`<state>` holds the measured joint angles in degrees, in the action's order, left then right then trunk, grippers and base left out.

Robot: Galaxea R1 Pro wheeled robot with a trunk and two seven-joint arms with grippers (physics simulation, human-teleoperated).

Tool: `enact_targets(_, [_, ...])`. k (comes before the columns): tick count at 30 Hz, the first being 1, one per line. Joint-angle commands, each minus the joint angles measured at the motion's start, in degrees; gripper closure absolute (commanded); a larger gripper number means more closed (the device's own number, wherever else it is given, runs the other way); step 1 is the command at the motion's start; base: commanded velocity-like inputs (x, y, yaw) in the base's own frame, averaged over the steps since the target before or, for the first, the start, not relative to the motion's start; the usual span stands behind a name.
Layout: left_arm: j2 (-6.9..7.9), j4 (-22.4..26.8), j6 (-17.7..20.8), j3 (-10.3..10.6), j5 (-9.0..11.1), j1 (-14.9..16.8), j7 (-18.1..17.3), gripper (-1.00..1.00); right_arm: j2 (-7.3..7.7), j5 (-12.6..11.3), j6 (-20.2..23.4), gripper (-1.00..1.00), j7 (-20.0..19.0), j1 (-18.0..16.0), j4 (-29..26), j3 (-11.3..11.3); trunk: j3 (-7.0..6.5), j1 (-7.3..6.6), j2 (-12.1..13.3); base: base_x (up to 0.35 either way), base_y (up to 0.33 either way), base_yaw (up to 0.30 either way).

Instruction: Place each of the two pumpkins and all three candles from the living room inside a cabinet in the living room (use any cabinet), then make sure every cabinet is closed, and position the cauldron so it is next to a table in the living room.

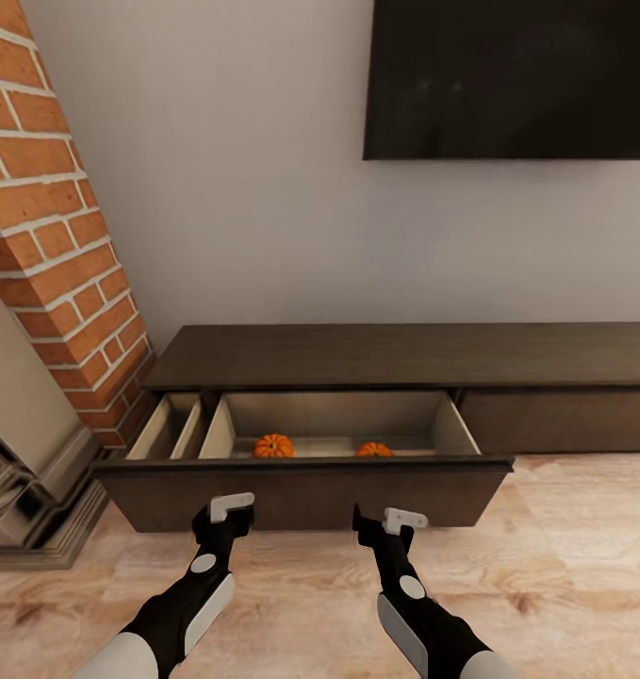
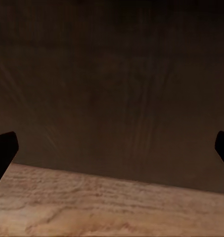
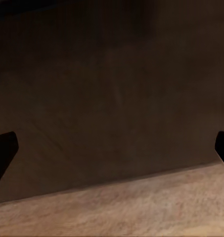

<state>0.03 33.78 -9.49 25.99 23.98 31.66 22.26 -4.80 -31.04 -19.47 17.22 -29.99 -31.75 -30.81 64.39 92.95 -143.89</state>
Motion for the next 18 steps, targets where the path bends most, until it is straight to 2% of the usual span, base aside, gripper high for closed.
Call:
enact_targets(1, [0.05, -0.03, -0.35, 0.47, 0.61, 0.07, 0.41, -1.0, 0.05, -0.6, -0.34, -1.0, 0.36, -0.07, 0.02, -0.48, 0.05, 0.01, -0.02, 0.211, 0.02, 0.0])
enact_targets(18, [0.14, 0.07, -0.36, 0.47, 0.58, 0.07, 0.41, -1.0, -0.04, -0.59, -0.34, -1.0, 0.28, -0.07, 0.02, -0.48, 0.05, 0.01, -0.02, 0.156, 0.002, 0.0])
